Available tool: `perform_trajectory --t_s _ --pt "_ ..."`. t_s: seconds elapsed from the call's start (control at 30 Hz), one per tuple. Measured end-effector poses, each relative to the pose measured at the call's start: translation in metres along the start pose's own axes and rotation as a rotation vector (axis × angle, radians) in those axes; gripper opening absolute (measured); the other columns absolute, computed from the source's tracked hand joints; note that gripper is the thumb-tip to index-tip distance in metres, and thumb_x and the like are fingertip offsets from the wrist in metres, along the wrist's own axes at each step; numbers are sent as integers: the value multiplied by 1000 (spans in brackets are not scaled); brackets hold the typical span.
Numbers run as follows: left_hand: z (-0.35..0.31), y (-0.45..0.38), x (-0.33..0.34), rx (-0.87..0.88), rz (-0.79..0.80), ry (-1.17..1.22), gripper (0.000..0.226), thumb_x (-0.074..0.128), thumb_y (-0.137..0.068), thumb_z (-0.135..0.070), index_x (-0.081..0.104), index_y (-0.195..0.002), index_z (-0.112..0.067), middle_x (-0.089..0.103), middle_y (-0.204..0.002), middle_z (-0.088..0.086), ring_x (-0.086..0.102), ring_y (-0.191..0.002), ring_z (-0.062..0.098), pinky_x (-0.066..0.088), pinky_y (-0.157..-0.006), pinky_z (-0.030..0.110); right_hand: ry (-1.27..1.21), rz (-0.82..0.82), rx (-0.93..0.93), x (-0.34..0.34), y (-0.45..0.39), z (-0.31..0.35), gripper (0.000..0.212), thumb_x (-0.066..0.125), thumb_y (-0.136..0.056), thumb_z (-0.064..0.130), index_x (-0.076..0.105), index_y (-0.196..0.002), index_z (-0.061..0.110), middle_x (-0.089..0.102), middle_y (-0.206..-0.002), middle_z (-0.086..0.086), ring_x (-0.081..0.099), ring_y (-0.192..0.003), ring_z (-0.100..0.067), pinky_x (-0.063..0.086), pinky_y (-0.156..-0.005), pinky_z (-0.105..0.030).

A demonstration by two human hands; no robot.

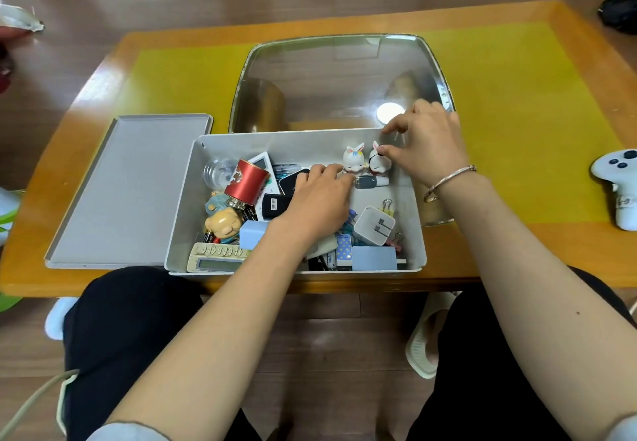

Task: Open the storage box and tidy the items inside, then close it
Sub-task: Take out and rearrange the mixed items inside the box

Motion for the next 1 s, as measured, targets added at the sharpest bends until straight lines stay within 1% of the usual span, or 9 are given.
perform_trajectory --t_s 0.1,0.23,0.33,0.5,0.6,0.7,0.83,0.9,1.0 --pt "6 8 -22 27 -85 68 37 41 -99 -29 49 -134 -19 39 -146 2 29 -131 25 24 -101 40 -108 -37 -37 -7 10 4 24 68 -82 38 68 -103 26 49 -95 4 49 -102 -22 33 -90 -36" --pt "29 22 -54 7 -192 111 33 46 -97 -28 54 -128 -21 47 -140 -2 34 -129 22 26 -101 40 -259 -37 -115 -14 21 17 21 65 -86 23 68 -106 16 58 -103 -4 52 -99 -22 40 -90 -32" --pt "54 37 -72 -40 -280 133 29 50 -96 -25 59 -123 -21 53 -133 -3 38 -125 23 28 -98 37 -342 -22 -158 -18 29 36 18 64 -86 15 69 -103 12 62 -101 -6 56 -96 -20 42 -87 -26" --pt "96 64 -83 -148 -372 157 25 52 -95 -22 62 -118 -21 51 -135 1 37 -126 24 28 -100 41 -365 186 -125 9 40 63 16 64 -86 18 71 -100 13 69 -96 -2 58 -80 -12 40 -82 -18" --pt "120 82 -79 -224 -385 143 26 55 -93 -21 60 -118 -20 45 -141 4 33 -131 27 26 -104 45 -402 289 -121 28 49 79 16 62 -88 18 71 -101 14 69 -98 -1 56 -78 -9 42 -82 -20" --pt "145 101 -76 -331 -427 149 38 58 -90 -19 52 -128 -18 32 -149 8 26 -135 30 26 -106 51 -438 384 -152 45 56 99 21 62 -88 21 68 -107 15 67 -108 -1 59 -91 -12 39 -78 -18" --pt "175 114 -69 -469 -398 235 60 51 -90 -8 29 -145 -14 27 -150 14 29 -132 38 31 -102 54 -445 567 -195 74 65 130 48 62 -89 34 49 -132 16 58 -127 -2 54 -114 -17 37 -89 -20" --pt "181 113 -59 -472 -343 352 67 47 -87 1 23 -148 -14 32 -145 19 35 -128 39 33 -101 50 -459 644 -207 85 69 144 51 64 -86 37 49 -131 18 58 -117 -1 54 -108 -17 37 -83 -20" --pt "182 111 -47 -451 -263 438 71 45 -85 7 22 -148 -15 43 -137 22 45 -122 38 38 -96 42 -489 695 -215 89 68 153 39 69 -82 37 60 -115 20 52 -89 1 51 -83 -14 36 -69 -23"
Point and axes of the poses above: each hand's wrist, its own y-axis away from the middle knuckle, its own x-axis out of the palm, z = x × y, the point moved 9 cm from there along -y, towards the middle knuckle
